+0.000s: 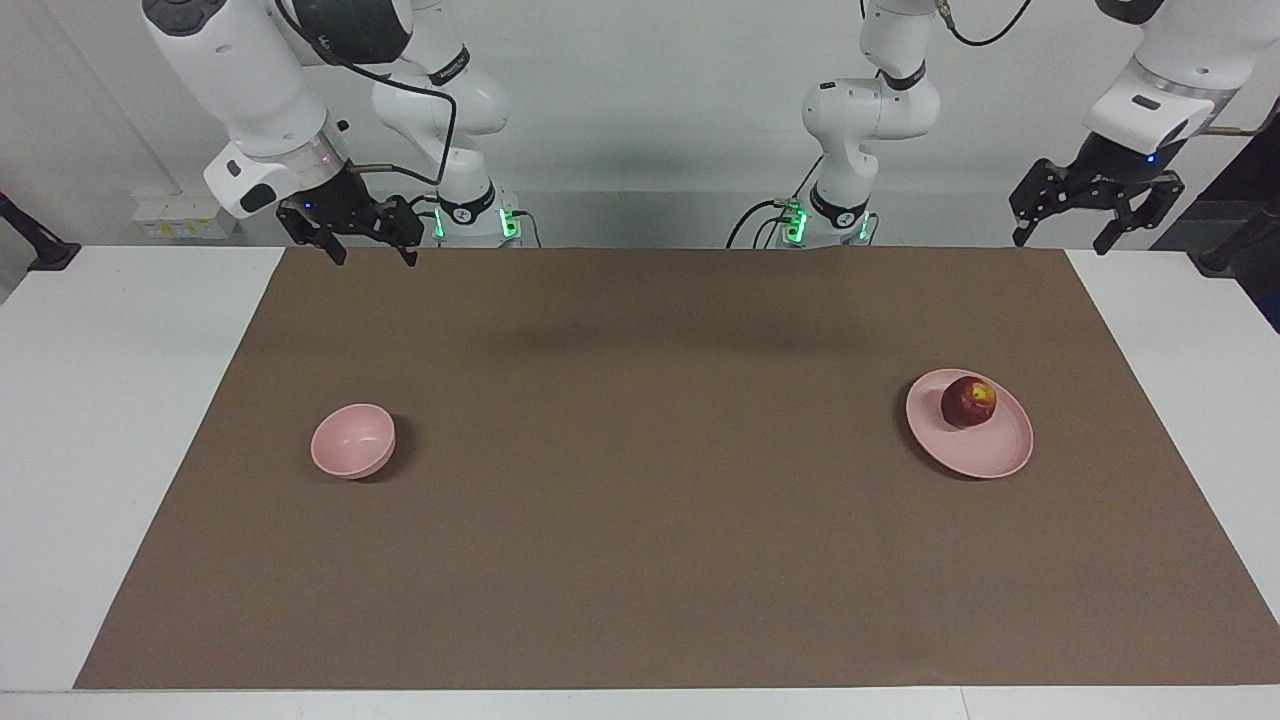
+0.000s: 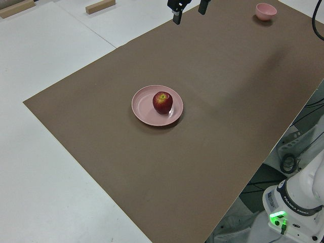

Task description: Move apple from plate to bowl

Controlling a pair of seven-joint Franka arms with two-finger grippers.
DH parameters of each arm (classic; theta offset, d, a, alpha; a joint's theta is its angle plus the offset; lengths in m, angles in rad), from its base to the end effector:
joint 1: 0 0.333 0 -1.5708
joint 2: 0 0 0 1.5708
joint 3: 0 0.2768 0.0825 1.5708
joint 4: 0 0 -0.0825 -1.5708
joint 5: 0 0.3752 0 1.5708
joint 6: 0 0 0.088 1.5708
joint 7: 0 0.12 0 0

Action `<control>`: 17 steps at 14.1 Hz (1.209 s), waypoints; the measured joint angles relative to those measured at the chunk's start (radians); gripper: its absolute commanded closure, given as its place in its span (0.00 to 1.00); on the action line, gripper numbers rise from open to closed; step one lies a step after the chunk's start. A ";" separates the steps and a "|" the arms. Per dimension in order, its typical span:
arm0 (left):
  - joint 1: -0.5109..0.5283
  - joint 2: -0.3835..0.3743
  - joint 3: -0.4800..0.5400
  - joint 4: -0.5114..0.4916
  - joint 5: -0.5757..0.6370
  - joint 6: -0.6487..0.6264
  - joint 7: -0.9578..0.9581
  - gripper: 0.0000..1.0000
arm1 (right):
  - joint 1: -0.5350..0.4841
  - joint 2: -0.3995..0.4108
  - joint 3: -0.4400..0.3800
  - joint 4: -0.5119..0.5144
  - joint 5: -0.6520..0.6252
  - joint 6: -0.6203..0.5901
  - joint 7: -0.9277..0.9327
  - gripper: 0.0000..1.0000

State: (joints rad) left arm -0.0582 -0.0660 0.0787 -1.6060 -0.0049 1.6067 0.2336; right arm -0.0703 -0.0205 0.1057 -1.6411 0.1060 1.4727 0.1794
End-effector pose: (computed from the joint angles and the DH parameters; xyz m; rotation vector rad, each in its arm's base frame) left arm 0.5323 0.0116 0.5947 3.1204 -0.3337 0.1055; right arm 0.5242 0.0326 0.5441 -3.0370 0.2154 0.2414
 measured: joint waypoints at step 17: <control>0.051 0.102 0.007 -0.538 0.000 0.642 0.110 0.00 | 0.150 0.051 0.002 -0.044 0.421 0.087 0.700 0.00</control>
State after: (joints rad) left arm -0.0073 0.0362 0.0860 -2.1439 -0.0049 2.2485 0.3440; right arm 0.0794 0.0300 0.1080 -1.6855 0.5273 1.5600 0.8792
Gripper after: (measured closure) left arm 0.000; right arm 0.000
